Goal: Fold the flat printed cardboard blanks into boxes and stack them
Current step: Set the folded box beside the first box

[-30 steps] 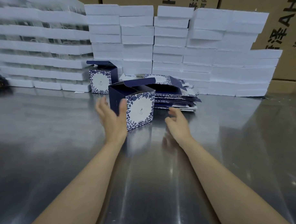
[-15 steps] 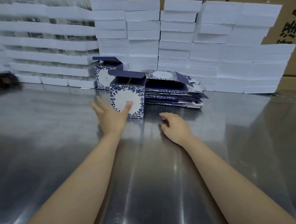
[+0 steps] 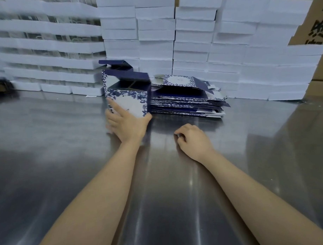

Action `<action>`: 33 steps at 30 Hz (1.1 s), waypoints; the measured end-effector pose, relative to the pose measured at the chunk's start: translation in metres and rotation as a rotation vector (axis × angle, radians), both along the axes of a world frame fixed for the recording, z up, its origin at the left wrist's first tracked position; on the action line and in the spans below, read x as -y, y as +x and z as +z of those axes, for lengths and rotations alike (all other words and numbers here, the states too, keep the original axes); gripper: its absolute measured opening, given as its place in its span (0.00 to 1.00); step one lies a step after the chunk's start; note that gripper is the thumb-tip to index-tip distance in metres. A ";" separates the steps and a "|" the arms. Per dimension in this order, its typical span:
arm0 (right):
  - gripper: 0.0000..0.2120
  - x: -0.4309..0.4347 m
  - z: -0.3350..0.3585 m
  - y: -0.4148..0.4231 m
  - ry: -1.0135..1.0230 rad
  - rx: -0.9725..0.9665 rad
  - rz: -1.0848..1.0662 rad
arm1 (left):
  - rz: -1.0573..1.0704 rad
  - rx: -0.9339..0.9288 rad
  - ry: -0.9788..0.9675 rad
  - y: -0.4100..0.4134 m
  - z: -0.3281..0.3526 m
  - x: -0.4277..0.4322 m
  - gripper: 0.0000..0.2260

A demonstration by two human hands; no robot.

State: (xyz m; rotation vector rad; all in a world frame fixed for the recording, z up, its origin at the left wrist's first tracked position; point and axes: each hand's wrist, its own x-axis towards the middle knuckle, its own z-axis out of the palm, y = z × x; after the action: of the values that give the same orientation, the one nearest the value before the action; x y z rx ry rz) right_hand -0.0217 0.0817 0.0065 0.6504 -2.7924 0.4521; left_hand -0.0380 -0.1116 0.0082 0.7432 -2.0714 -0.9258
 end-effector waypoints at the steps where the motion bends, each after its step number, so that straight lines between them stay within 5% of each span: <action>1: 0.14 0.000 0.000 0.001 0.002 -0.005 0.008 | 0.062 -0.024 0.017 -0.002 0.000 0.011 0.61; 9: 0.12 0.004 -0.005 -0.003 -0.017 -0.035 -0.018 | 0.043 0.023 0.061 -0.044 -0.001 0.064 0.57; 19: 0.10 0.004 -0.008 -0.009 -0.041 -0.064 -0.002 | -0.004 0.387 -0.260 -0.095 -0.002 0.064 0.35; 25: 0.11 0.004 -0.007 -0.009 -0.040 -0.059 -0.002 | 0.026 0.334 -0.144 -0.096 -0.001 0.072 0.40; 30: 0.11 0.005 -0.007 -0.009 -0.037 -0.064 -0.003 | 0.072 0.136 -0.620 -0.094 0.007 0.069 0.33; 33: 0.10 0.005 -0.007 -0.008 -0.041 -0.068 -0.003 | -0.075 0.286 -0.809 -0.102 -0.001 0.065 0.22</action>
State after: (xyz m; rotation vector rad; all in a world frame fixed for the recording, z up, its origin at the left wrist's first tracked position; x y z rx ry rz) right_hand -0.0300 0.0768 -0.0002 0.6407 -2.7127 0.4767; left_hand -0.1399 -0.1763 0.0068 0.3658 -2.4556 0.0406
